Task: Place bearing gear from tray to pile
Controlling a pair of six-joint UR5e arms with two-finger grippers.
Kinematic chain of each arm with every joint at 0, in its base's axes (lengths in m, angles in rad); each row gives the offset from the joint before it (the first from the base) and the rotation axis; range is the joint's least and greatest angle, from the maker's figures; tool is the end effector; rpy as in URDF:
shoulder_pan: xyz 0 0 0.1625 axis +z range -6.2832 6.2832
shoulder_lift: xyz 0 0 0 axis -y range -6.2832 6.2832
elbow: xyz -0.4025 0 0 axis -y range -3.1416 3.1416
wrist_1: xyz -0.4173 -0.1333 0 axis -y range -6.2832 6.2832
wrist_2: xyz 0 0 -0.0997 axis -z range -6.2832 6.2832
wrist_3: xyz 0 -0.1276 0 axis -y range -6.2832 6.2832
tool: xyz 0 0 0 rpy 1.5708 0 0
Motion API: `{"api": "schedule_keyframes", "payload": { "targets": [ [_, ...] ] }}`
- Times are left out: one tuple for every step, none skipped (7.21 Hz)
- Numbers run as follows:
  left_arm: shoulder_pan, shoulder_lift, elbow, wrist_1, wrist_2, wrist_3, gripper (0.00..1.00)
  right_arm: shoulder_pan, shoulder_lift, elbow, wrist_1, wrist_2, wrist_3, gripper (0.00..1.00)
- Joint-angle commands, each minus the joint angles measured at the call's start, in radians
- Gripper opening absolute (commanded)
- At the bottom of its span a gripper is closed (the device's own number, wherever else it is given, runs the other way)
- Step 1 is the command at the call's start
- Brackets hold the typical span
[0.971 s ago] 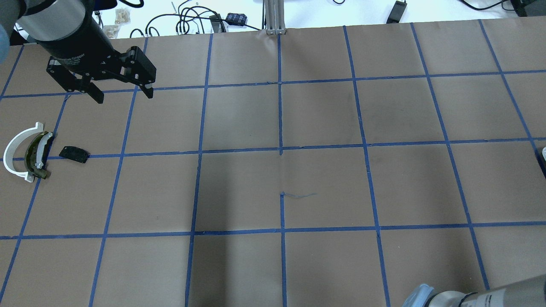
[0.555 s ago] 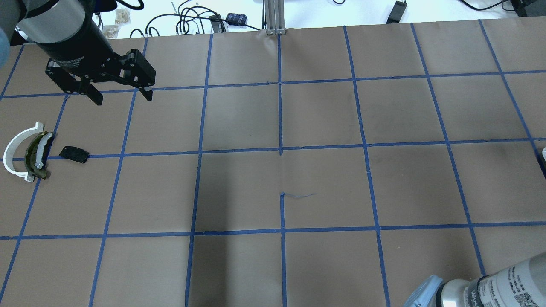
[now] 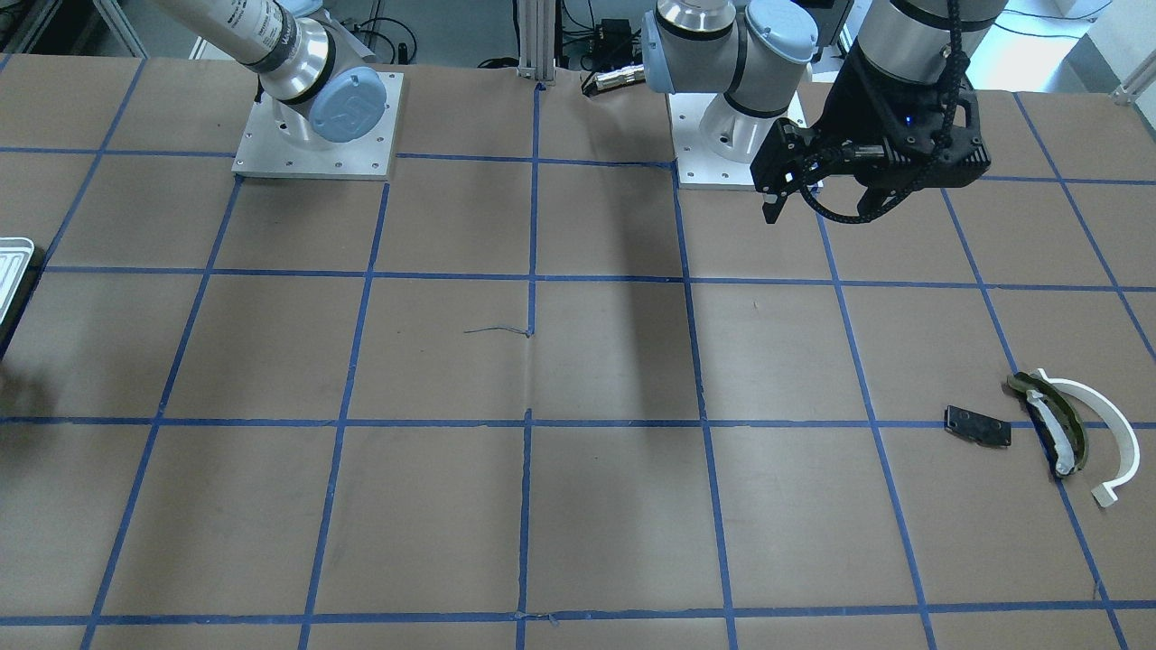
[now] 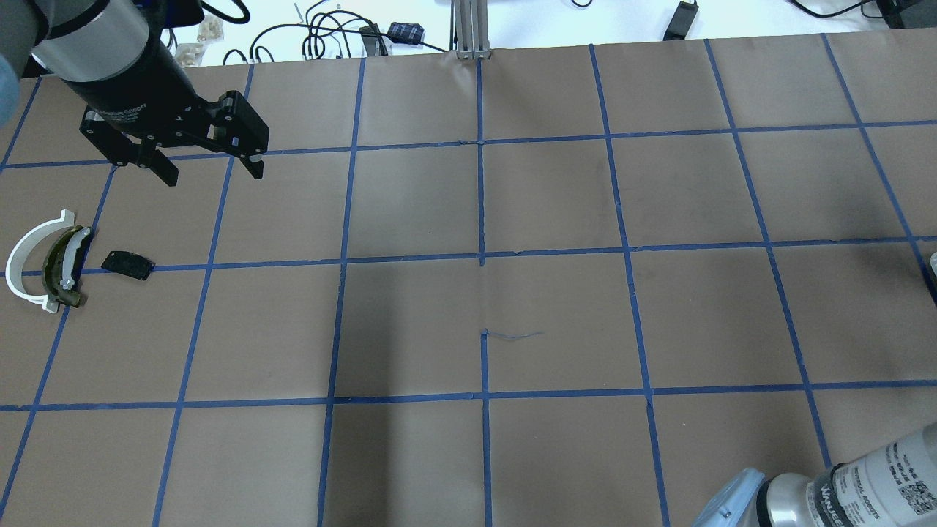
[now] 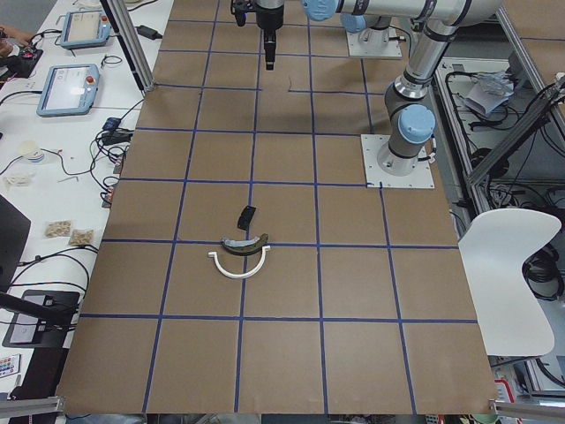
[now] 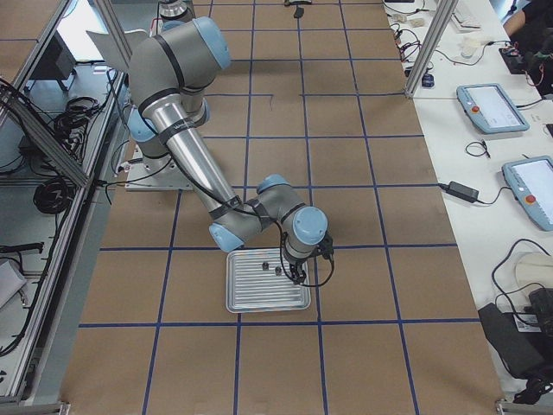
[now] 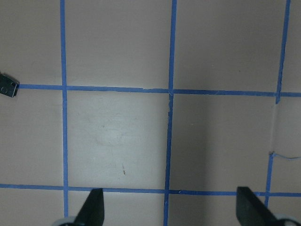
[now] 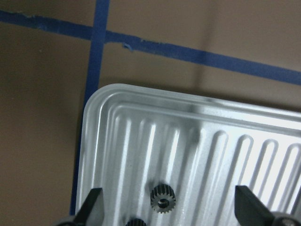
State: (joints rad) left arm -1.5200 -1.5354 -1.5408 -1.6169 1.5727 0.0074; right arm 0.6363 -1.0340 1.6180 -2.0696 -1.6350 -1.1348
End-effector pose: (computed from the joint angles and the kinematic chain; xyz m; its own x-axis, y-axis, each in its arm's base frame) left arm -0.1073 -0.5104 0.4664 -0.9991 -0.0434 -0.0020 -0.0434 0.9989 -0.0193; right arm -0.4424 -0.4824 0.1429 -0.9787 -0.1991 -0.0501 -0.2031 0.9747 0.0939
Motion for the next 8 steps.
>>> {"api": "schedule_keyframes", "payload": {
  "targets": [
    [0.000, 0.000, -0.001, 0.000, 0.000, 0.000, 1.00, -0.035, 0.005, 0.086, -0.092, -0.002, 0.017, 0.96],
    [0.000, 0.000, -0.002, 0.000, 0.000, 0.000, 1.00, -0.043, 0.005, 0.092, -0.096, -0.002, 0.018, 0.94],
    [0.000, 0.000, -0.002, 0.000, 0.000, 0.002, 1.00, -0.043, 0.006, 0.092, -0.104, 0.000, 0.018, 0.89],
    [0.000, 0.000, -0.002, 0.000, 0.000, 0.000, 1.00, -0.043, 0.008, 0.091, -0.104, 0.003, 0.017, 0.76],
    [0.000, 0.000, -0.002, 0.000, 0.000, 0.002, 1.00, -0.043, 0.006, 0.085, -0.103, 0.001, 0.018, 0.43],
    [0.000, 0.000, -0.002, 0.000, 0.000, 0.002, 1.00, -0.043, 0.006, 0.083, -0.102, -0.002, 0.020, 0.19],
    [0.000, 0.000, -0.002, 0.000, 0.000, 0.002, 1.00, -0.043, 0.003, 0.083, -0.102, -0.003, 0.021, 0.04],
    [0.000, 0.000, -0.002, 0.000, 0.000, 0.002, 1.00, -0.043, 0.003, 0.082, -0.101, -0.003, 0.020, 0.00]
  ]
}}
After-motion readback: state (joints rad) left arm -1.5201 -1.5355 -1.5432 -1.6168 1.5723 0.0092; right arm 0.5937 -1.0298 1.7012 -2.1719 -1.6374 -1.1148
